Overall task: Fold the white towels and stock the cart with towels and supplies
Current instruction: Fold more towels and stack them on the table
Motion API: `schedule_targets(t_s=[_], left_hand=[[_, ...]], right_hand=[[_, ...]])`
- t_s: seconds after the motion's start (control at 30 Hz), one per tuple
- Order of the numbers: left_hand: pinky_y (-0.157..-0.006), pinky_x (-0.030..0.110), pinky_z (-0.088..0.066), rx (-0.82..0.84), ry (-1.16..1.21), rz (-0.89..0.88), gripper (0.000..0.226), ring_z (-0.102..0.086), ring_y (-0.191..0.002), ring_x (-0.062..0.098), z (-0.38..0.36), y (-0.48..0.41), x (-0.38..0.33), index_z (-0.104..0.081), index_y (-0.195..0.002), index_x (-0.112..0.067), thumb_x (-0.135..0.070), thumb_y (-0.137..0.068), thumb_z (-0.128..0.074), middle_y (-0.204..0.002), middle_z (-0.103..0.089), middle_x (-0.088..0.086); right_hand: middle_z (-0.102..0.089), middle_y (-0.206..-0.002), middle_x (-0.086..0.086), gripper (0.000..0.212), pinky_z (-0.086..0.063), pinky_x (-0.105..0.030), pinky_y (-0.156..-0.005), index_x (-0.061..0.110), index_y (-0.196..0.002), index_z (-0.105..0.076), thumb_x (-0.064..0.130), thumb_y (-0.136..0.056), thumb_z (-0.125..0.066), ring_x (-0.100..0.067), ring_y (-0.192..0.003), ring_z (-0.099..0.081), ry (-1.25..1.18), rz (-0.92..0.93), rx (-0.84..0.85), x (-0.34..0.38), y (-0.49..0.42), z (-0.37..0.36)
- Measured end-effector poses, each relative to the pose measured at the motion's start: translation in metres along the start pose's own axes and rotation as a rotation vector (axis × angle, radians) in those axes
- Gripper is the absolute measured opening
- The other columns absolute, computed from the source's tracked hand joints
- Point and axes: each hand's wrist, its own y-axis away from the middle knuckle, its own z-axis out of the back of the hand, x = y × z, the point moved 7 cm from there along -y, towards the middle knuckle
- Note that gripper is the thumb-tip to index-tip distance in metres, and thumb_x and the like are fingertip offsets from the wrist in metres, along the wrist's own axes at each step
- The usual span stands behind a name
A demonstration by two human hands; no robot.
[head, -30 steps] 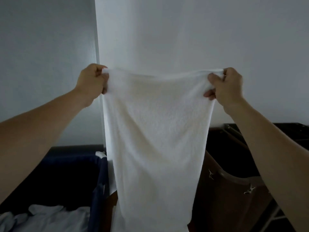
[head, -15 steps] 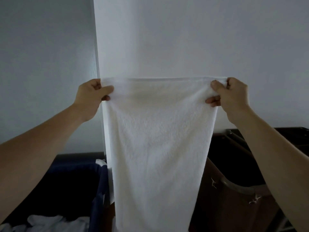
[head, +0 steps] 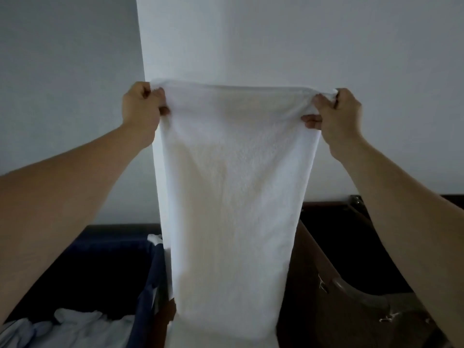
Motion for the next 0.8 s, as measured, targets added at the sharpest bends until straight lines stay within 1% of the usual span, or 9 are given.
schedule_targets(t_s=[0.1,0.3,0.4,0.47,0.57,0.63,0.7,0.73,0.8], left_hand=[[-0.067,0.034,-0.056,-0.005,0.044,-0.032,0.015,-0.063,-0.068,0.015,0.004,0.01,-0.017,-0.059,-0.08,-0.018,-0.006,-0.086,-0.064,-0.074,-0.064,-0.002],[-0.064,0.028,-0.054,-0.027,0.041,-0.017,0.021,-0.061,-0.067,0.012,0.028,0.057,-0.027,-0.057,-0.077,-0.017,0.002,-0.086,-0.061,-0.069,-0.062,-0.005],[-0.067,0.028,-0.055,0.012,0.059,0.024,0.024,-0.062,-0.076,0.018,0.047,0.091,-0.031,-0.059,-0.077,-0.016,0.005,-0.087,-0.06,-0.074,-0.063,-0.001],[-0.069,0.028,-0.056,0.054,0.084,0.073,0.027,-0.063,-0.079,0.02,0.063,0.119,-0.029,-0.062,-0.074,-0.018,0.005,-0.088,-0.061,-0.076,-0.064,0.0],[-0.071,0.029,-0.059,0.13,0.117,0.174,0.036,-0.067,-0.077,0.018,0.093,0.175,-0.021,-0.067,-0.066,-0.021,0.004,-0.091,-0.06,-0.075,-0.067,-0.001],[-0.072,0.03,-0.061,0.168,0.116,0.243,0.027,-0.067,-0.077,0.018,0.116,0.216,-0.008,-0.065,-0.074,-0.014,0.006,-0.092,-0.059,-0.079,-0.067,0.003],[-0.072,0.031,-0.062,0.195,0.1,0.324,0.018,-0.066,-0.079,0.021,0.141,0.256,0.009,-0.06,-0.082,-0.007,0.008,-0.092,-0.057,-0.084,-0.063,0.008],[-0.071,0.031,-0.062,0.217,0.088,0.371,0.016,-0.066,-0.08,0.022,0.152,0.275,0.018,-0.06,-0.084,-0.006,0.007,-0.092,-0.057,-0.084,-0.063,0.01],[-0.07,0.03,-0.062,0.265,0.05,0.482,0.012,-0.066,-0.087,0.026,0.173,0.314,0.037,-0.062,-0.09,-0.004,0.005,-0.093,-0.056,-0.089,-0.064,0.013]], right_hand=[[-0.063,-0.091,-0.006,0.015,-0.062,-0.048,-0.07,0.022,-0.085,-0.052,0.019,-0.096,-0.06,-0.026,-0.066,-0.073,-0.051,0.03,0.024,0.004,-0.002,0.006],[-0.067,-0.09,-0.006,0.011,-0.062,-0.043,-0.066,0.025,-0.088,-0.055,0.023,-0.097,-0.062,-0.024,-0.068,-0.074,-0.025,0.047,0.107,0.0,0.032,0.017],[-0.068,-0.09,-0.006,0.01,-0.061,-0.041,-0.065,0.024,-0.09,-0.056,0.022,-0.097,-0.062,-0.023,-0.068,-0.074,-0.006,0.018,0.139,0.001,0.065,0.029],[-0.067,-0.092,-0.01,0.01,-0.061,-0.04,-0.064,0.022,-0.09,-0.055,0.02,-0.097,-0.062,-0.024,-0.066,-0.074,0.003,-0.013,0.161,0.001,0.093,0.039],[-0.068,-0.092,-0.011,0.009,-0.06,-0.038,-0.062,0.019,-0.091,-0.056,0.017,-0.097,-0.063,-0.024,-0.066,-0.074,0.011,-0.089,0.209,-0.005,0.148,0.058],[-0.071,-0.089,-0.008,0.006,-0.059,-0.041,-0.066,0.017,-0.095,-0.059,0.021,-0.097,-0.063,-0.028,-0.069,-0.074,0.079,-0.145,0.257,-0.014,0.192,0.071],[-0.073,-0.081,-0.009,0.011,-0.059,-0.043,-0.068,0.013,-0.098,-0.062,0.024,-0.096,-0.065,-0.03,-0.068,-0.074,0.163,-0.196,0.294,-0.025,0.236,0.084],[-0.073,-0.079,-0.01,0.013,-0.059,-0.044,-0.068,0.011,-0.099,-0.063,0.024,-0.096,-0.065,-0.031,-0.067,-0.074,0.196,-0.224,0.313,-0.03,0.257,0.088],[-0.073,-0.08,-0.012,0.015,-0.059,-0.044,-0.067,0.009,-0.101,-0.063,0.023,-0.096,-0.064,-0.03,-0.067,-0.074,0.259,-0.29,0.373,-0.039,0.298,0.094]])
